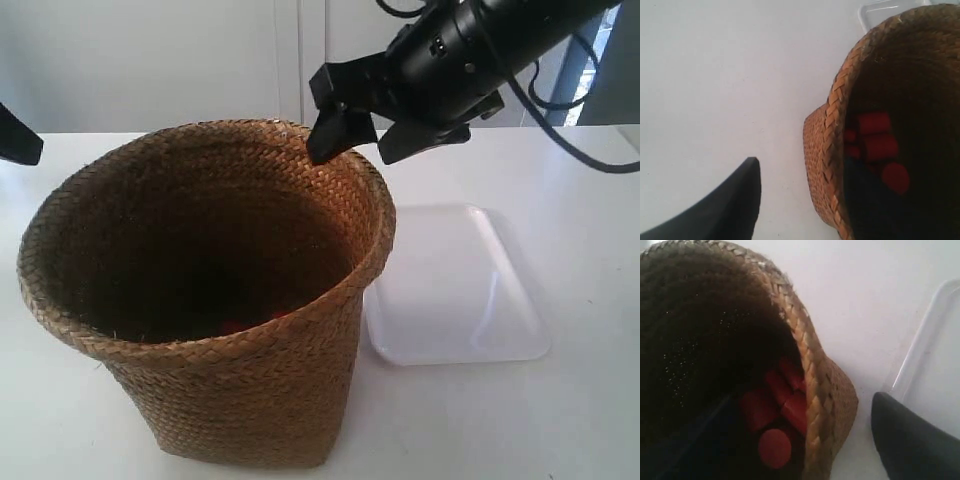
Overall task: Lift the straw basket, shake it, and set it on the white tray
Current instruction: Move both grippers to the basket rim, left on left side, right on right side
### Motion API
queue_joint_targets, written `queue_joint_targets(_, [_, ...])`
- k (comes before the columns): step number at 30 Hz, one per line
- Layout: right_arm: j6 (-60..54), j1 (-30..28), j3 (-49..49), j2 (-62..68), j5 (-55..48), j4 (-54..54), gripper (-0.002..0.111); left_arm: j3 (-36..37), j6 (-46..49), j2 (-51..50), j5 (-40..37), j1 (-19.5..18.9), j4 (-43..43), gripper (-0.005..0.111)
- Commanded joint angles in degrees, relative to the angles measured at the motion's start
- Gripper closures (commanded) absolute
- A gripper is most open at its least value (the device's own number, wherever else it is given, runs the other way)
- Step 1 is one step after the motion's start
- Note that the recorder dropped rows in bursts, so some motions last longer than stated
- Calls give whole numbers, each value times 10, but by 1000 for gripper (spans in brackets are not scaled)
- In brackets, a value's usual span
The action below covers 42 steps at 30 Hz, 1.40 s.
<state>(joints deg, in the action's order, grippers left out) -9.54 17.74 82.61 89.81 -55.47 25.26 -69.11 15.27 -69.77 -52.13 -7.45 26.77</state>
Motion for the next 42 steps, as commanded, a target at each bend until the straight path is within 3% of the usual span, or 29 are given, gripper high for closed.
queue_joint_targets(1, [9,6,2,17,-1,-9,38,-2,8,1,-27,2,14,51])
queue_joint_targets(6, [21,6,2,29,-17,-15,38,-2,17,-22,-32,42,-1,51])
queue_joint_targets(14, [38,6,2,34,-33,-23,37,-2,0,-30,-33,46,-11,51])
queue_joint_targets(21, [48,6,2,58,-60,-23,37,22,1,-30,-19,76,-17,51])
queue_joint_targets(42, [70,6,2,77,-58,-28,37,24,-2,-97,-32,76,2,51])
